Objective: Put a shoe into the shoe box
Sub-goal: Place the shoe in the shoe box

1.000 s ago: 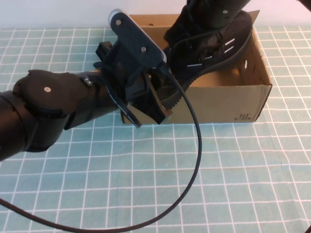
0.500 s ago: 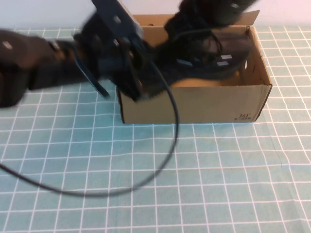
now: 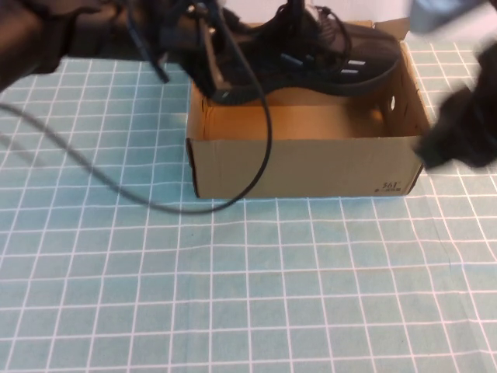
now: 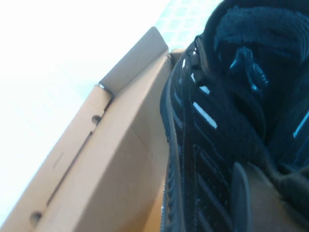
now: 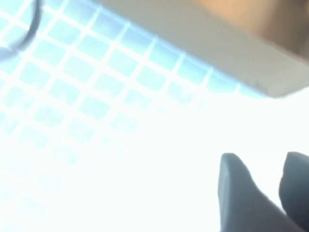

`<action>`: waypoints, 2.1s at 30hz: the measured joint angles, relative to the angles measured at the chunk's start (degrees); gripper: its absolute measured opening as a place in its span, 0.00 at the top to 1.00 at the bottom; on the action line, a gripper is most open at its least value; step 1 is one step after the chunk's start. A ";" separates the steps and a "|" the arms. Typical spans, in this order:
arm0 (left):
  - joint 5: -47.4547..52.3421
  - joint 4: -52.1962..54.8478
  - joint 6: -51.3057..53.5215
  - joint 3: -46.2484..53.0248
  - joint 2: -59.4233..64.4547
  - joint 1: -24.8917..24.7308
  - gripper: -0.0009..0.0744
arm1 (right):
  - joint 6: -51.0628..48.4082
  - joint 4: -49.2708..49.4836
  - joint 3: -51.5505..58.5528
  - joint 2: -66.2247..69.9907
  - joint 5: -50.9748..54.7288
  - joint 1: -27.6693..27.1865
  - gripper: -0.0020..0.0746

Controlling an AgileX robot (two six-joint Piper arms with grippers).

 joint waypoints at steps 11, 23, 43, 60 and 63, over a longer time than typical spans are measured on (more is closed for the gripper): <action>10.16 0.77 -4.73 -26.74 21.34 0.93 0.92 | 6.58 -0.64 16.80 -12.31 -3.22 0.00 0.98; 11.80 4.46 -8.36 -37.17 31.52 1.29 0.92 | 9.99 -2.37 21.43 -14.43 -4.57 0.00 0.99; 14.32 3.19 -10.53 -38.30 31.19 4.13 0.92 | 13.82 -7.02 21.43 -14.43 -5.28 0.00 0.99; 10.92 4.25 -6.41 -38.30 33.79 1.90 0.92 | 14.88 -6.65 21.43 -14.43 -5.30 0.00 0.99; 10.01 6.41 -8.40 -38.30 33.79 1.22 0.92 | 14.88 -6.43 21.43 -14.43 -5.08 0.00 0.99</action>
